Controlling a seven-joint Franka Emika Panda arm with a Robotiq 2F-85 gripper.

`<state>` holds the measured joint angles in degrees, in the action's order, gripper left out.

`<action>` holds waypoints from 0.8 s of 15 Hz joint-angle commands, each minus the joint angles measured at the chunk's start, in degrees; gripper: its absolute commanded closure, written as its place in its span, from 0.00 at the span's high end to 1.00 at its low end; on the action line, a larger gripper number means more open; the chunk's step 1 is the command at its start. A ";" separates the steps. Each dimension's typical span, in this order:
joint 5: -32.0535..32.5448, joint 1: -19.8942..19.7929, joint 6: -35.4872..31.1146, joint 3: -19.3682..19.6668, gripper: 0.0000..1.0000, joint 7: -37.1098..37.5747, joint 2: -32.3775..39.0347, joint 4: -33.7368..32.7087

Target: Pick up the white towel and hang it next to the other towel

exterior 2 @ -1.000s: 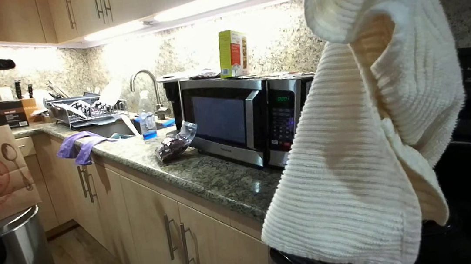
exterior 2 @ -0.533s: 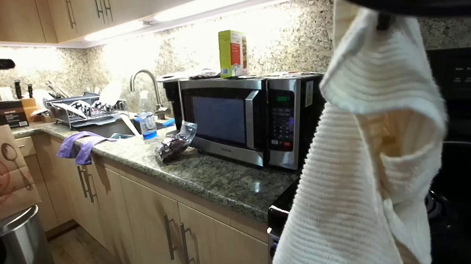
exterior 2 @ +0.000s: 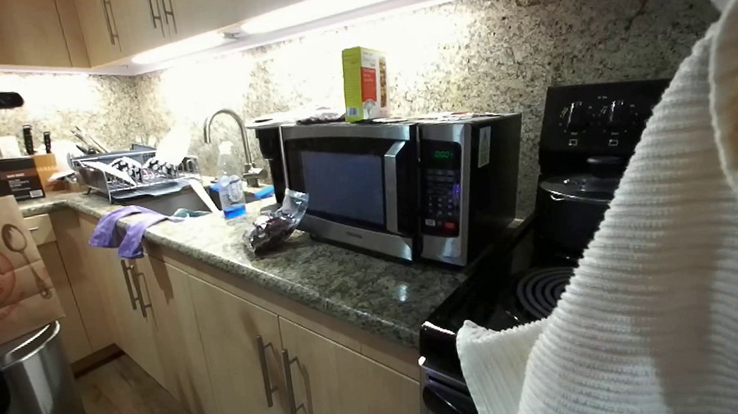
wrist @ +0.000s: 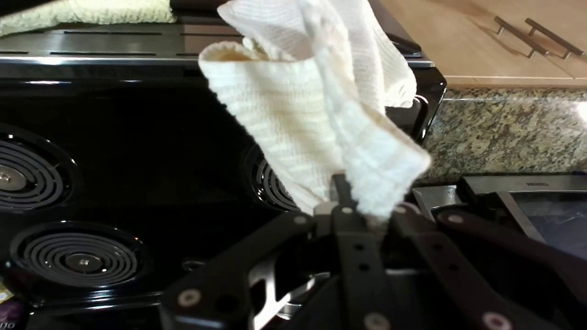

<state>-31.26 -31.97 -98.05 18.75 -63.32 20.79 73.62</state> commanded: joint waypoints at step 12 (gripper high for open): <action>-10.25 -0.62 -20.84 -5.04 0.09 -19.68 0.59 7.82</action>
<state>-41.95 -31.93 -119.10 14.43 -83.37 21.20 81.96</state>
